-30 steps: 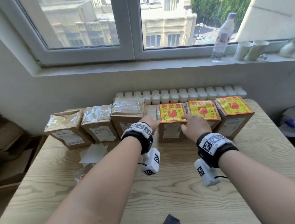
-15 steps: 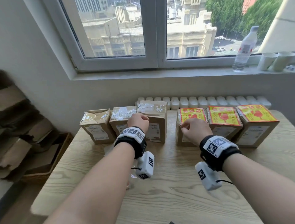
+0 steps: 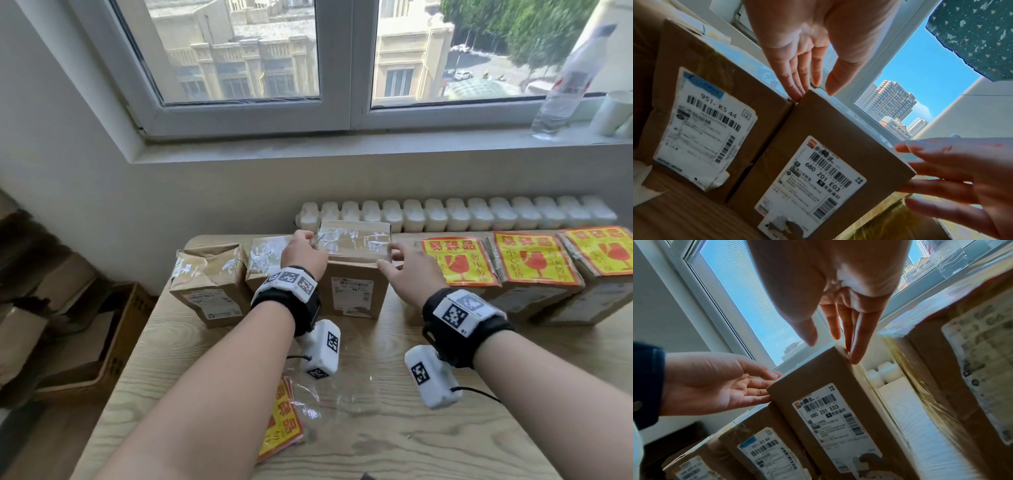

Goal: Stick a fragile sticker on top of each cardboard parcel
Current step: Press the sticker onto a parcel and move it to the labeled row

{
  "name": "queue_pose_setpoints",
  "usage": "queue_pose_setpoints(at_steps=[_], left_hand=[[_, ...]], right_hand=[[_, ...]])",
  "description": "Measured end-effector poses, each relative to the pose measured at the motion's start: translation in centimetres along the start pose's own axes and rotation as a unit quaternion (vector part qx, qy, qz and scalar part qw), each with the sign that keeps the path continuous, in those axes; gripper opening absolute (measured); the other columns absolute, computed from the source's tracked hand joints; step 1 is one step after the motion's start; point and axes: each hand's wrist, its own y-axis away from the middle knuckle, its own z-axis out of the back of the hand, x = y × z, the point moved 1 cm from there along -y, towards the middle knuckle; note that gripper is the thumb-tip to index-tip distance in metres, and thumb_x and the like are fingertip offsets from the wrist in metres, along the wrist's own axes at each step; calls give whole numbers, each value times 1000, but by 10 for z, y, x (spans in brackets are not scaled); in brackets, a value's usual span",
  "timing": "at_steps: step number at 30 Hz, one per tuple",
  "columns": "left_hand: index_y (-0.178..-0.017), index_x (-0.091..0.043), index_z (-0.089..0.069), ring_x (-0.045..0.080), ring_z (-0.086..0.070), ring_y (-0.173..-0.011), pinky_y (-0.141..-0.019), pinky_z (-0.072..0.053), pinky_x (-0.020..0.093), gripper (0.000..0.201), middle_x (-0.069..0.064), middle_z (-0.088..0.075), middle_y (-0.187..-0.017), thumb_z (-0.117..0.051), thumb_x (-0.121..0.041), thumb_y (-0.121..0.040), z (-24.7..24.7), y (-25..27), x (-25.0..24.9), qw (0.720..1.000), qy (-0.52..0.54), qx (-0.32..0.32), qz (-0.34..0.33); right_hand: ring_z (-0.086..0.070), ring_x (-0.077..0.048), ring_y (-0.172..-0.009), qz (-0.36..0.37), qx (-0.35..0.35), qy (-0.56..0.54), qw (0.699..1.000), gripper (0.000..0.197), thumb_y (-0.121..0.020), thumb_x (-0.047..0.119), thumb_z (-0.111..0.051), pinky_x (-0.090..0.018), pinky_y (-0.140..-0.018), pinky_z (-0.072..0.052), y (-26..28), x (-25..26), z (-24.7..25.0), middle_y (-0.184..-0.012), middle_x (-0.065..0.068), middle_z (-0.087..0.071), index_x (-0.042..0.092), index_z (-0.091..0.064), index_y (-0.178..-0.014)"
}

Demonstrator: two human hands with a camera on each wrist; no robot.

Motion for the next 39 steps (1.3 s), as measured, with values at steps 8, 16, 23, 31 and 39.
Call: queue_pose_setpoints(at_steps=[8, 16, 23, 31, 39], left_hand=[[-133, -21, -47, 16, -54, -89, -73, -40, 25, 47, 3, -62, -122, -58, -23, -88, 0, 1, -5, 1000, -9, 14, -2], [-123, -22, -55, 19, -58, -100, -82, -46, 27, 36, 1, -61, -120, -58, -33, -89, 3, 33, -7, 1000, 18, -25, -6], [-116, -26, -58, 19, -60, -99, -82, -48, 29, 34, 0, -62, -118, -61, -40, -86, 6, 77, -10, 999, 28, -45, -3], [-109, -21, -67, 10, -59, -80, -69, -43, 23, 36, -4, -67, -101, -66, -46, -83, -3, 124, -14, 997, 52, -55, -12], [-96, -22, -65, 6, -62, -65, -47, -44, 17, 24, -7, -66, -83, -69, -42, -83, -42, 159, -27, 997, 63, 35, -6]], right_hand=[[-55, -26, -121, -20, -4, -24, 999, 52, -93, 37, -56, -41, -100, -46, 3, -3, 0, -133, -10, -57, 16, -44, -139], [-59, -21, -101, -7, -26, -39, 999, 45, -95, 39, -53, -34, -86, -47, 32, -10, 22, -111, -4, -65, 20, -48, -135], [-57, -21, -89, 10, -41, -28, 999, 39, -95, 39, -51, -31, -78, -46, 64, -21, 40, -99, -2, -62, 20, -53, -130], [-60, -24, -102, 24, -80, 3, 996, 40, -95, 43, -49, -33, -83, -47, 101, -38, 65, -113, -4, -66, 23, -56, -129], [-59, -23, -109, -24, -92, 21, 995, 40, -94, 46, -50, -35, -90, -48, 132, -88, 88, -120, -2, -65, 22, -60, -124]])
